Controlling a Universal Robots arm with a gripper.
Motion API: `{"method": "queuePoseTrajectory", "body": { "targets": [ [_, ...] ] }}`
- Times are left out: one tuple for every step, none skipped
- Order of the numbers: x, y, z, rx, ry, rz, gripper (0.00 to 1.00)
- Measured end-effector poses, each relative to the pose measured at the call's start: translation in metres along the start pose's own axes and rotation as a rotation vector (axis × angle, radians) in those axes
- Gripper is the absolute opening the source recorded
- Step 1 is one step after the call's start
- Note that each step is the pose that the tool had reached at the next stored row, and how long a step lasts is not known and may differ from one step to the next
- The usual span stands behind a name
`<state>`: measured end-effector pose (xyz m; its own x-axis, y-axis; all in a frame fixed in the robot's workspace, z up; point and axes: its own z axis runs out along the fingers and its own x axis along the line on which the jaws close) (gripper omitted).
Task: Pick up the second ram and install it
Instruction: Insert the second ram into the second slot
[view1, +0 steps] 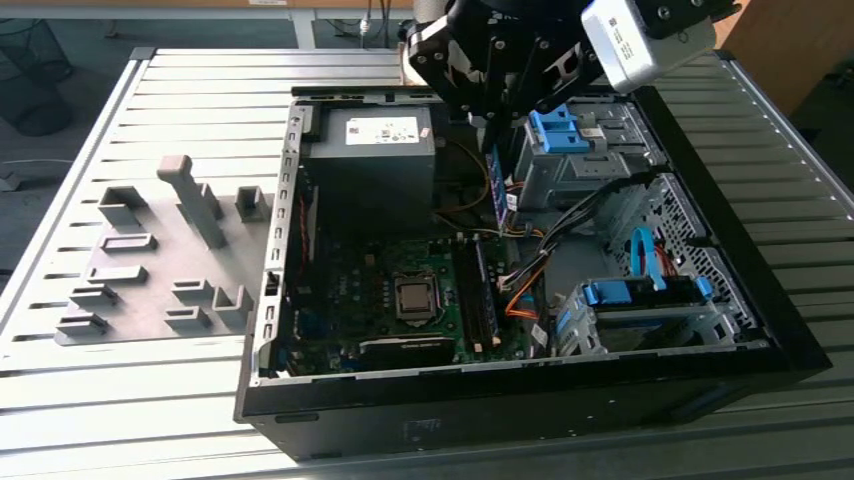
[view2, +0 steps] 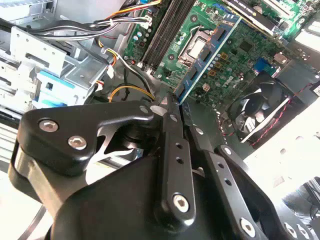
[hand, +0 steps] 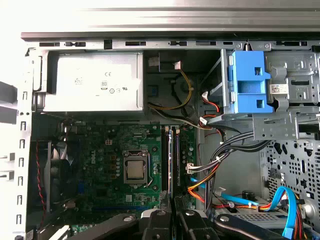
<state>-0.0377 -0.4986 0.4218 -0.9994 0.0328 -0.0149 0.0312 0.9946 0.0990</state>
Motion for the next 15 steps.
{"method": "queuePoseTrajectory", "body": {
  "targets": [
    [0.0000,0.0000,0.0001,-0.0001,0.0000,0.000,0.14],
    [0.0000,0.0000,0.0001,-0.0001,-0.0001,0.000,0.14],
    [0.0000,0.0000,0.0001,0.0000,0.0000,0.000,0.14],
    [0.0000,0.0000,0.0002,0.0000,-0.0001,0.000,0.14],
    [0.0000,0.0000,0.0003,-0.0001,-0.0001,0.000,0.14],
    [0.0000,0.0000,0.0003,0.0000,-0.0001,0.000,0.14],
    [0.0000,0.0000,0.0003,0.0000,0.0000,0.000,0.14],
    [0.0000,0.0000,0.0003,0.0000,0.0000,0.000,0.14],
    [0.0001,-0.0005,0.0048,0.0000,0.0000,0.000,0.14],
    [0.0001,-0.0005,0.0049,0.0000,0.0000,0.000,0.14],
    [0.0002,-0.0010,0.0105,-0.0001,0.0000,0.000,0.14],
    [0.0002,-0.0016,0.0162,-0.0001,0.0000,0.000,0.14],
    [0.0003,-0.0016,0.0162,0.0000,0.0000,0.000,0.14],
    [0.0002,-0.0016,0.0163,0.0000,0.0000,0.000,0.14],
    [0.0002,-0.0016,0.0163,0.0000,0.0000,0.000,0.14]
  ]
}}
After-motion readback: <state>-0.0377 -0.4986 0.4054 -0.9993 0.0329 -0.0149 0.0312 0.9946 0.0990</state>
